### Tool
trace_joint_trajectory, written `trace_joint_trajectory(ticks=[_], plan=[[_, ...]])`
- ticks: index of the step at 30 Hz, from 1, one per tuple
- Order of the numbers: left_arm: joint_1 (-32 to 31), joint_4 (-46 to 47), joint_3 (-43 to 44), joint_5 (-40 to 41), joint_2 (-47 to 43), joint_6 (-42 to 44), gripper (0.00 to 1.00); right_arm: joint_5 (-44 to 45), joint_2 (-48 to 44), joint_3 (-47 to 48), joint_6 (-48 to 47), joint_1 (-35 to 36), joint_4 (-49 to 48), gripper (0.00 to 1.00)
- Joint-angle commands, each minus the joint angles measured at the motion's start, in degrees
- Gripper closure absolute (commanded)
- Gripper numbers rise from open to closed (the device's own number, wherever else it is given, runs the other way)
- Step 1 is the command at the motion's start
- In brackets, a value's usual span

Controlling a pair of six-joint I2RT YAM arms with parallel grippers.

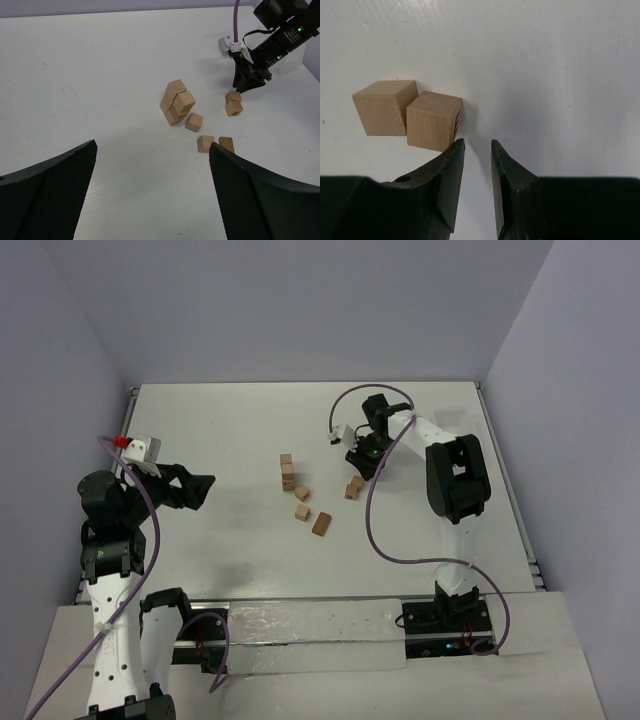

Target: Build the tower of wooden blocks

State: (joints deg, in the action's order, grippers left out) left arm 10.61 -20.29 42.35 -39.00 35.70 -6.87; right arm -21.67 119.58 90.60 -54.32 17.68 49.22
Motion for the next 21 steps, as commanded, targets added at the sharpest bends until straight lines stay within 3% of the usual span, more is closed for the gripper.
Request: trace_joint_trajectory(ticks=[1, 21], plan=[[0.4, 2.4, 0.6, -1.2, 0.0, 0.1, 0.01, -1.4, 1.1, 2.9, -1.3, 0.6, 1.4, 0.63], [0.4, 2.5, 0.6, -1.3, 0.2, 0.3, 0.01, -2.7, 2.4, 4.7, -3.4, 1.0, 3.1, 0.58]])
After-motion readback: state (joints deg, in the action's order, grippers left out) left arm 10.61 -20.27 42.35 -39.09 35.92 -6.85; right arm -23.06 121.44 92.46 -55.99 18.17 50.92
